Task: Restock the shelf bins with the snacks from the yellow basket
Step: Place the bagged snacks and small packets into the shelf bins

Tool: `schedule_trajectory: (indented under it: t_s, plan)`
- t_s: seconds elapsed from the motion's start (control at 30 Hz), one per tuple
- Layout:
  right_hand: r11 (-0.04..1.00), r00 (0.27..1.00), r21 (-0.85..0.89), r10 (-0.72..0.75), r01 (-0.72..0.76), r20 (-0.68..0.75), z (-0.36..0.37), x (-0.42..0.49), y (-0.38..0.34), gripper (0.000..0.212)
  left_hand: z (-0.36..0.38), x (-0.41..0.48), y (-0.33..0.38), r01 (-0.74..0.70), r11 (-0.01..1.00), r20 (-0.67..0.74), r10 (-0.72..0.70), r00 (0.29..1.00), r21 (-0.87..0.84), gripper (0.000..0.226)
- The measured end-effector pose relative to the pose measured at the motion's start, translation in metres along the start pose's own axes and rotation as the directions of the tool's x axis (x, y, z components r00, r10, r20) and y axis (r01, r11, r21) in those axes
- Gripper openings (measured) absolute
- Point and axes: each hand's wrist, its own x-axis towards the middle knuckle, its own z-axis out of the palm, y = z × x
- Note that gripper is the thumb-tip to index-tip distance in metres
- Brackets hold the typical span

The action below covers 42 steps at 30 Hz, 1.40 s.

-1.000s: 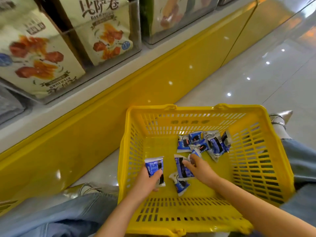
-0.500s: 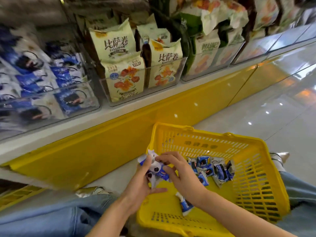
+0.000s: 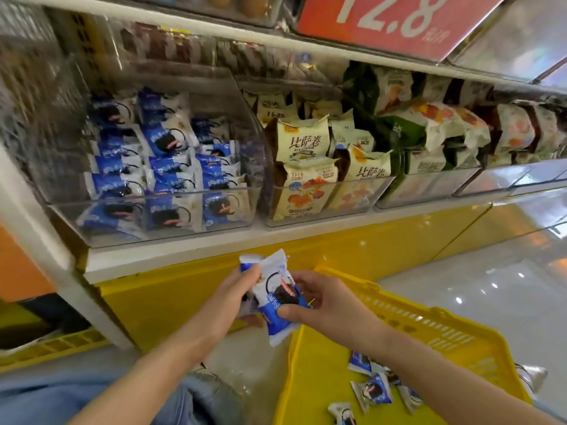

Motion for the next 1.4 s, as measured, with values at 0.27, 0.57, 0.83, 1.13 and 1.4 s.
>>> schedule_trajectory:
  t_s: [0.27, 0.57, 0.83, 1.13, 1.4]
  plan:
    - [0.980, 0.978, 0.136, -0.120, 0.143, -0.169, -0.008, 0.026, -0.064, 0.016, -0.041, -0.008, 0.053, -0.156, 0.988, -0.141, 0.155, 0.978, -0.001, 0.055]
    - [0.959, 0.984, 0.230, -0.148, 0.168, -0.103, 0.012, 0.060, -0.112, 0.052, -0.067, -0.015, 0.072, -0.316, 0.948, -0.307, 0.314, 0.898, 0.044, 0.020]
    - [0.893, 0.941, -0.338, -0.335, 0.298, -0.054, 0.007, 0.087, -0.161, 0.055, -0.103, -0.022, 0.087, -0.386, 0.899, -0.431, 0.437, 0.789, 0.206, 0.042]
    - [0.936, 0.907, -0.243, -0.318, 0.254, -0.278, 0.017, 0.201, -0.182, 0.031, -0.126, -0.031, 0.096, -0.527, 0.848, -0.611, 0.444, 0.656, 0.050, 0.023]
    - [0.893, 0.946, -0.382, -0.301, 0.236, -0.120, 0.072, 0.296, -0.204, 0.042, -0.141, -0.036, 0.091, -0.529, 0.842, -0.623, 0.473, 0.623, 0.110, 0.020]
